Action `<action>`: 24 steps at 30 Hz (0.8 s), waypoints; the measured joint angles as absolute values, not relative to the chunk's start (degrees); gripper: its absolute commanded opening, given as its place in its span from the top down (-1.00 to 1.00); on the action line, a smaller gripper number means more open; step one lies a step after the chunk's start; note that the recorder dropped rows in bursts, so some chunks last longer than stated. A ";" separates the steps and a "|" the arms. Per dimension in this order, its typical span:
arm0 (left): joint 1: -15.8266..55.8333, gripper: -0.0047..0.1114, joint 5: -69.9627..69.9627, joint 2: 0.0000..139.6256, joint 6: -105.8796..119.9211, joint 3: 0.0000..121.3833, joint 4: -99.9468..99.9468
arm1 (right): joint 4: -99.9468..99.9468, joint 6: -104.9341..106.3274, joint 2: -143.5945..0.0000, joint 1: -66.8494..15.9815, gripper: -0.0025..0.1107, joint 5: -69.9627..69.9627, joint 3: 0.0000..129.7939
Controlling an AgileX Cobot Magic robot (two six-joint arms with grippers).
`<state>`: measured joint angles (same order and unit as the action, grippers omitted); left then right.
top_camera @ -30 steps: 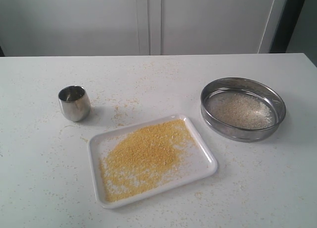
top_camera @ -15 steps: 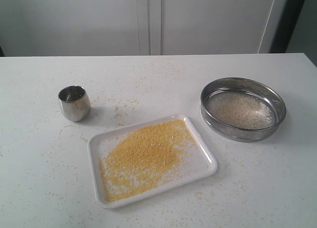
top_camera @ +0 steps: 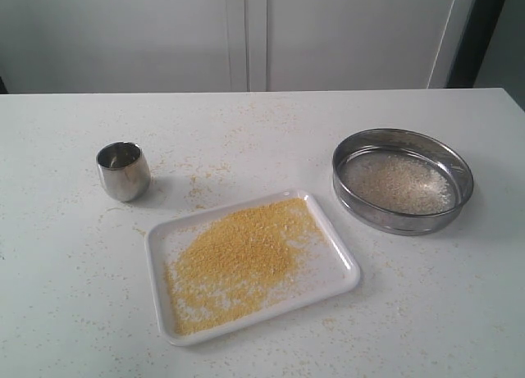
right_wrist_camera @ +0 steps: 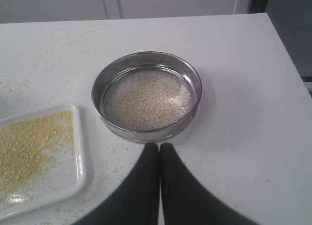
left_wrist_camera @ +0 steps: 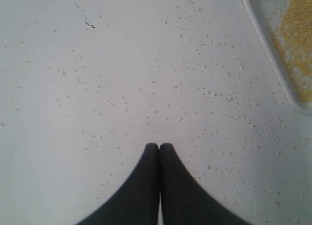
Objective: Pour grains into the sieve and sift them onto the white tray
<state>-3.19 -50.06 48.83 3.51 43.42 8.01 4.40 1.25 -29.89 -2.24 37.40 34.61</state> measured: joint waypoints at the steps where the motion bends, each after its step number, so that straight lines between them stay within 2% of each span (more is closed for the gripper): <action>1: -3.19 0.92 -50.06 48.83 3.51 43.42 8.01 | 4.40 1.25 -29.89 -2.24 0.96 37.40 34.61; 8: -3.19 0.92 -50.06 48.83 3.51 43.42 8.01 | 4.40 1.15 -25.70 -2.24 0.96 37.16 31.61; 16: -3.19 0.92 -50.06 48.83 3.51 43.42 8.01 | 4.40 1.15 -13.19 -2.24 0.96 36.99 23.77; 20: -3.19 0.92 -50.06 48.83 3.51 43.42 8.01 | 4.40 1.15 -3.12 -2.24 0.96 32.50 18.81; 24: -3.19 0.92 -50.06 48.83 3.51 43.42 8.01 | 4.29 1.15 -0.36 -2.24 0.96 30.29 14.74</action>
<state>-3.19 -50.06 48.83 3.51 43.42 8.01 4.29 1.15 -0.36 -2.24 30.29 14.74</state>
